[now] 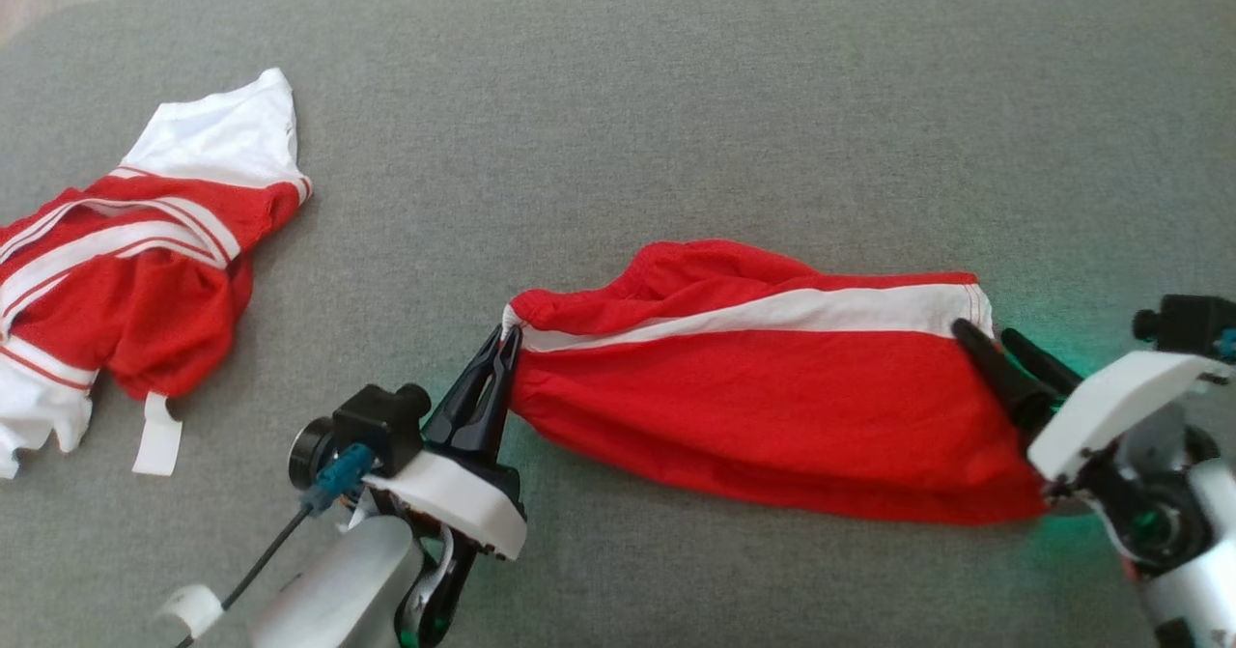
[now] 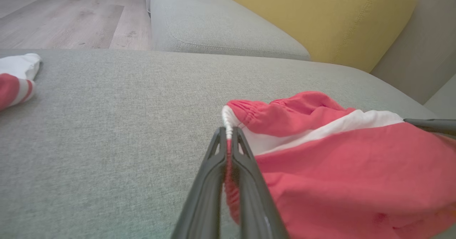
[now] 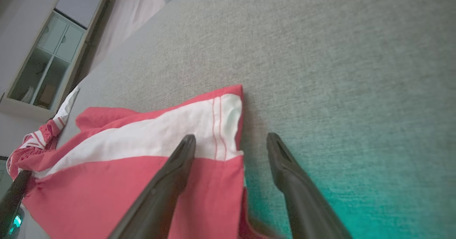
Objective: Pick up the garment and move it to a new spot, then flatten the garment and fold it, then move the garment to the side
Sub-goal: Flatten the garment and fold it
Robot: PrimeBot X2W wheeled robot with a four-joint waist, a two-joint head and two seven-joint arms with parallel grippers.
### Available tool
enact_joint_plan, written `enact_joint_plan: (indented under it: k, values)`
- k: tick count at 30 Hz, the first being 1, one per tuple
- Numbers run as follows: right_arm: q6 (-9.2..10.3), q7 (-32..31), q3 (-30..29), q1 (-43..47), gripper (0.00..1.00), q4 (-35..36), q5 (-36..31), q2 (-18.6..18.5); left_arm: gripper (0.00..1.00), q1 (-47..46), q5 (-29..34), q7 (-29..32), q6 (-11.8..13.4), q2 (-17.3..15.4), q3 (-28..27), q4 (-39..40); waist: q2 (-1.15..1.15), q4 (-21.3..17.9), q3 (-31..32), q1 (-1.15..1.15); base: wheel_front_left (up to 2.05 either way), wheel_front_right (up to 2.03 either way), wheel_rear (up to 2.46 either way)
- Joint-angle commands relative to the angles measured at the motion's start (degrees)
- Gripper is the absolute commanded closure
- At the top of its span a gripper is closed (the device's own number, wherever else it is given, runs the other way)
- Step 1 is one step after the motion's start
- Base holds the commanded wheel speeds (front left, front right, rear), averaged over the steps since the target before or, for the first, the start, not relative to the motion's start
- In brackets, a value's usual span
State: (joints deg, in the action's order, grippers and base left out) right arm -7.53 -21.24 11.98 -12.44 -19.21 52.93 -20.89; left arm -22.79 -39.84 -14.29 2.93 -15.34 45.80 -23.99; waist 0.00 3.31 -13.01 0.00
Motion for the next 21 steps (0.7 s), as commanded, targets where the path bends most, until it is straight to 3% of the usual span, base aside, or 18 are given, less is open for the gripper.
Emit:
enact_joint_plan:
  k: [1,8,9,10,11,12,21]
  values:
    - [0.04,-0.9,-0.1,-1.9,0.00,1.7,0.9,-1.7,1.00,-1.5,0.7,-0.7,-0.4,-0.6,-2.6,1.0,0.00,0.2,-0.2,0.00,0.00,0.00,0.00]
    - [0.04,-3.6,-1.9,-3.0,0.00,0.8,5.1,-1.3,1.00,-1.8,1.7,-0.7,-1.6,0.7,-2.7,-0.3,0.00,1.4,-0.5,0.00,0.00,0.00,0.00]
    - [0.04,-3.6,-2.0,-3.0,0.13,0.7,5.6,-1.0,1.00,-1.7,1.8,-0.7,-1.8,0.9,-2.8,-0.5,0.00,1.5,-0.5,0.00,0.00,0.00,0.00]
    - [0.04,-3.7,-2.0,-2.9,0.45,0.6,6.2,-0.8,1.00,-1.7,1.8,-0.7,-1.9,1.0,-2.9,-0.7,0.00,1.6,-0.4,0.00,0.00,0.00,0.00]
    - [0.04,-3.8,-2.1,-2.8,0.96,0.6,6.7,-0.6,1.00,-1.7,1.9,-0.7,-2.1,1.2,-3.0,-0.9,0.00,1.7,-0.3,0.00,0.00,0.00,0.00]
    - [0.04,-3.9,-2.0,-2.6,1.00,0.5,7.0,-0.4,1.00,-1.6,2.0,-0.7,-2.2,1.3,-3.1,-1.0,0.00,1.7,-0.2,0.00,0.00,0.00,0.00]
    - [0.04,-0.8,-3.3,-0.7,1.00,6.1,8.3,-2.6,1.00,-1.8,3.8,-0.7,-2.7,1.9,-5.0,0.5,0.00,0.8,1.6,0.00,0.00,0.00,0.00]
